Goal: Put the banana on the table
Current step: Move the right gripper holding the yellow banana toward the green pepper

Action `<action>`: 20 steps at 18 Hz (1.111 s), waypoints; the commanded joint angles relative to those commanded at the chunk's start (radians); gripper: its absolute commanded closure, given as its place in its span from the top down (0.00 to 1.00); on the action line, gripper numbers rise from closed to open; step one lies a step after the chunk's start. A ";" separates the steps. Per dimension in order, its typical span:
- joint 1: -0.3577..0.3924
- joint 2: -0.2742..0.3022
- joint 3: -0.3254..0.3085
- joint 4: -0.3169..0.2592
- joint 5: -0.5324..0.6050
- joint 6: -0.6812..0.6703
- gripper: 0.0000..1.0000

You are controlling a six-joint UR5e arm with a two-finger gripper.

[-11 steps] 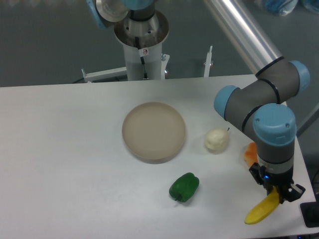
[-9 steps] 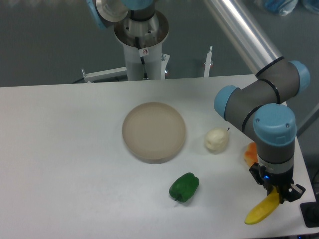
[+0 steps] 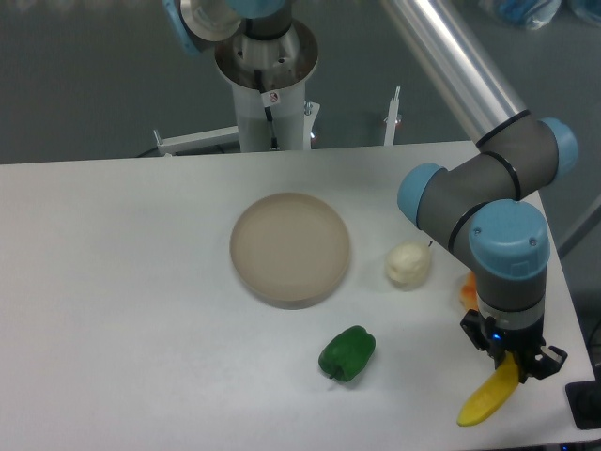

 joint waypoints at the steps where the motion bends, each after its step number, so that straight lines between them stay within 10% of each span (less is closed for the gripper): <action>1: -0.002 0.014 -0.020 0.000 0.000 -0.025 0.29; 10: -0.034 0.087 -0.164 0.041 0.000 -0.036 0.29; 20: -0.055 -0.034 -0.146 0.137 -0.023 0.202 0.29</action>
